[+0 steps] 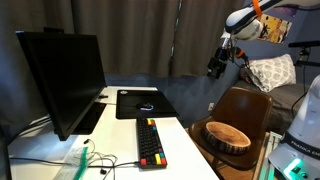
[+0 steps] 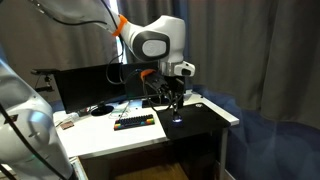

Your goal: Push a black key on the right side of the keyboard

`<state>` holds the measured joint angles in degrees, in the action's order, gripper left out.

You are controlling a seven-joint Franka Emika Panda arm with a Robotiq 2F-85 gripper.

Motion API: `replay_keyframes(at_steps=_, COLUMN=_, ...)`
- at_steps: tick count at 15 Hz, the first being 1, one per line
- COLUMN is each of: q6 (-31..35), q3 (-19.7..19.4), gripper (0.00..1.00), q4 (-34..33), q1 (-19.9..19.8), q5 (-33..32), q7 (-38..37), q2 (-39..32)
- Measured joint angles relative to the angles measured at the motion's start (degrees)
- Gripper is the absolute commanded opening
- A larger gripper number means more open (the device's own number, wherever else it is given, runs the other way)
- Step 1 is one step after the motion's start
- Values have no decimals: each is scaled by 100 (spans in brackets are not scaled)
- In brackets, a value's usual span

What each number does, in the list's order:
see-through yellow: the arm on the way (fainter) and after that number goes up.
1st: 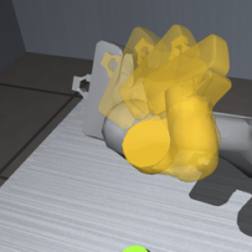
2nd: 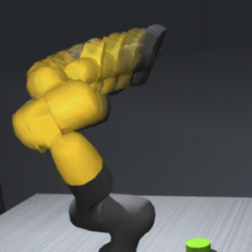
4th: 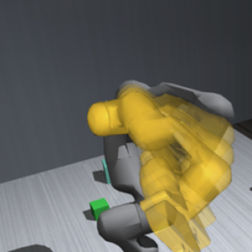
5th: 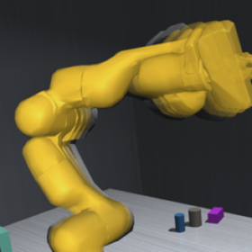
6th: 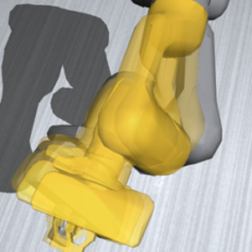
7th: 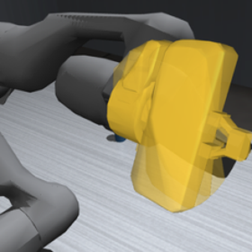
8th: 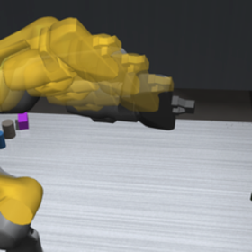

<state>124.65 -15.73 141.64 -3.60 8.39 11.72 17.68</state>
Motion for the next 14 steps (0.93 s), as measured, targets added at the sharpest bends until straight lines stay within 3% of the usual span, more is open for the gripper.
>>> replay_keyframes(at_steps=8, q6=0, q3=39, gripper=100, q4=0, q1=-16, q5=0, q7=10, q2=0)
replay_keyframes(at_steps=11, q6=-3, q3=335, gripper=100, q4=8, q1=137, q5=69, q7=140, q2=-36)
replay_keyframes(at_steps=14, q6=-2, q3=780, gripper=100, q4=38, q1=529, q5=265, q7=154, q2=-189)
